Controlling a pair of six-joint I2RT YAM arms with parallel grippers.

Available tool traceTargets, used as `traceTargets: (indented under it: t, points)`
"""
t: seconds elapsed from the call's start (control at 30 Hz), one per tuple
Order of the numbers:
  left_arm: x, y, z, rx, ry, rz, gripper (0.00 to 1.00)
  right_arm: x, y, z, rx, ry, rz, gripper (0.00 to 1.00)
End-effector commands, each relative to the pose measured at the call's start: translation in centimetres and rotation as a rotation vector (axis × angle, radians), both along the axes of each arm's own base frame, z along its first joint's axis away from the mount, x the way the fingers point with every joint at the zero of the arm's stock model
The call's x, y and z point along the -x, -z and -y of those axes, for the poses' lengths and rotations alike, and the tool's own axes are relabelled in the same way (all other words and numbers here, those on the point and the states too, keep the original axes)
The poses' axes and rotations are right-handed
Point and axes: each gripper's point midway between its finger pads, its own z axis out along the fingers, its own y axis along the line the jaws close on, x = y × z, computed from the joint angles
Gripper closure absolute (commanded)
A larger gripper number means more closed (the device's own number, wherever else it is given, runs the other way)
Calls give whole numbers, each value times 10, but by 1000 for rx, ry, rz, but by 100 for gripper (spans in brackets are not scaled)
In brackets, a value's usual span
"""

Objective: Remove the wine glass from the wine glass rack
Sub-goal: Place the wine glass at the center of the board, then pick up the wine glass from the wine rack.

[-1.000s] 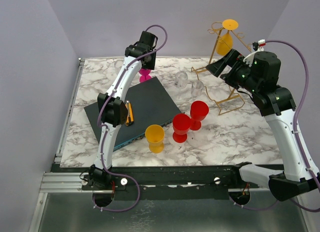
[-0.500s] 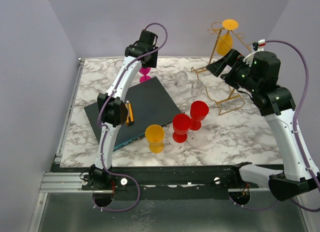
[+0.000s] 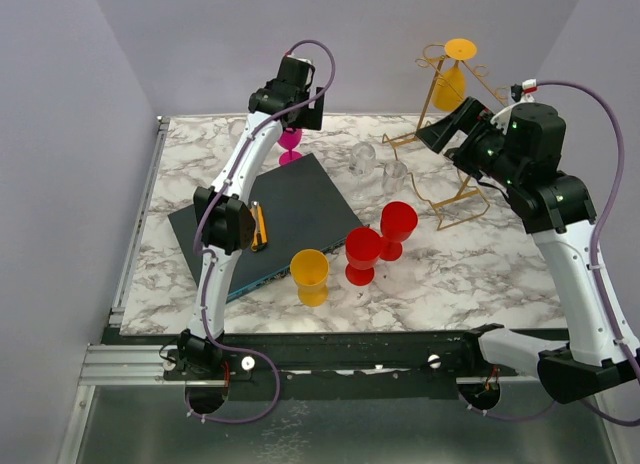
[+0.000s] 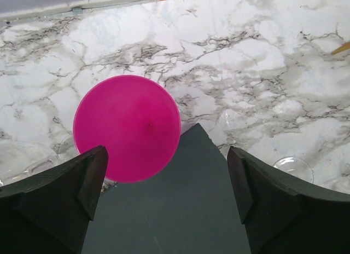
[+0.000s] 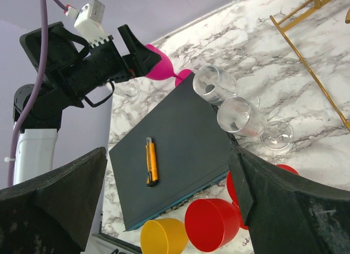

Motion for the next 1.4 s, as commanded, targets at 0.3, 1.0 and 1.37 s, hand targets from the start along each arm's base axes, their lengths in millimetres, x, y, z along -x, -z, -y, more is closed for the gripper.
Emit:
traceTargets:
  t: [0.3, 1.0, 1.37]
  points:
    - [18, -128, -18, 83, -79, 265, 1, 28, -48, 12, -71, 47, 95, 0]
    - [106, -152, 38, 147, 24, 235, 1, -9, -122, 33, 87, 68, 177, 0]
    - [169, -134, 75, 242, 109, 126, 1, -101, -119, 199, -203, 37, 205, 0]
